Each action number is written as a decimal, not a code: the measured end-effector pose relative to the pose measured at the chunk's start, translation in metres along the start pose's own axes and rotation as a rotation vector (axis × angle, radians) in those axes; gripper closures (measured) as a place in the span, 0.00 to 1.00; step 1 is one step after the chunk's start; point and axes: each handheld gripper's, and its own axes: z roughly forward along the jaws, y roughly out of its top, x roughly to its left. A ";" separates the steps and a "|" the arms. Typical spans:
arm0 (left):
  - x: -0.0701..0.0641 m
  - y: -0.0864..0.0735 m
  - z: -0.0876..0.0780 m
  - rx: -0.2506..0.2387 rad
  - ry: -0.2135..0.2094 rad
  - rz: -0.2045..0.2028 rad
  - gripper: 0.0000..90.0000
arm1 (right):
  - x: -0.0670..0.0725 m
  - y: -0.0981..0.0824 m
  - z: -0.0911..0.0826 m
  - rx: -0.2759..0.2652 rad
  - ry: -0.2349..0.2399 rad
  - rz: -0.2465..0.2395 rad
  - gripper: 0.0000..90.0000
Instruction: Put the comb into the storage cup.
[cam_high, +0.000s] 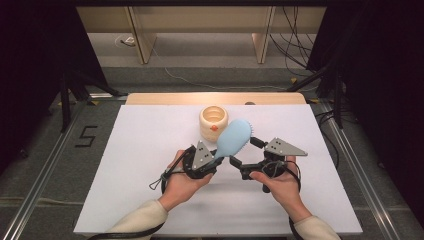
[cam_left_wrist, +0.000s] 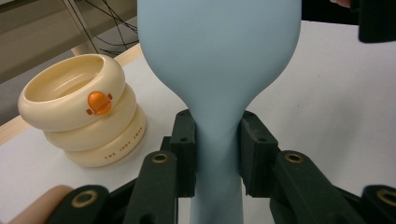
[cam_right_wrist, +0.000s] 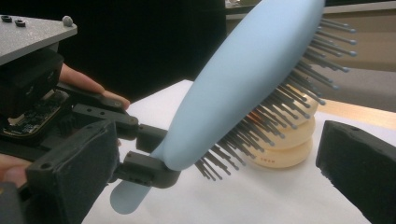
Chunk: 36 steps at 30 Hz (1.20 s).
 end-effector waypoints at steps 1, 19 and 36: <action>0.000 0.000 0.000 0.000 -0.001 -0.001 0.78 | 0.000 0.000 0.000 0.002 -0.001 0.001 0.00; -0.009 0.003 0.003 -0.003 -0.013 0.013 0.77 | -0.001 0.002 0.005 0.007 -0.010 0.011 0.00; -0.017 0.007 0.006 -0.008 -0.028 0.022 0.77 | -0.003 0.003 0.011 0.005 -0.029 0.025 0.01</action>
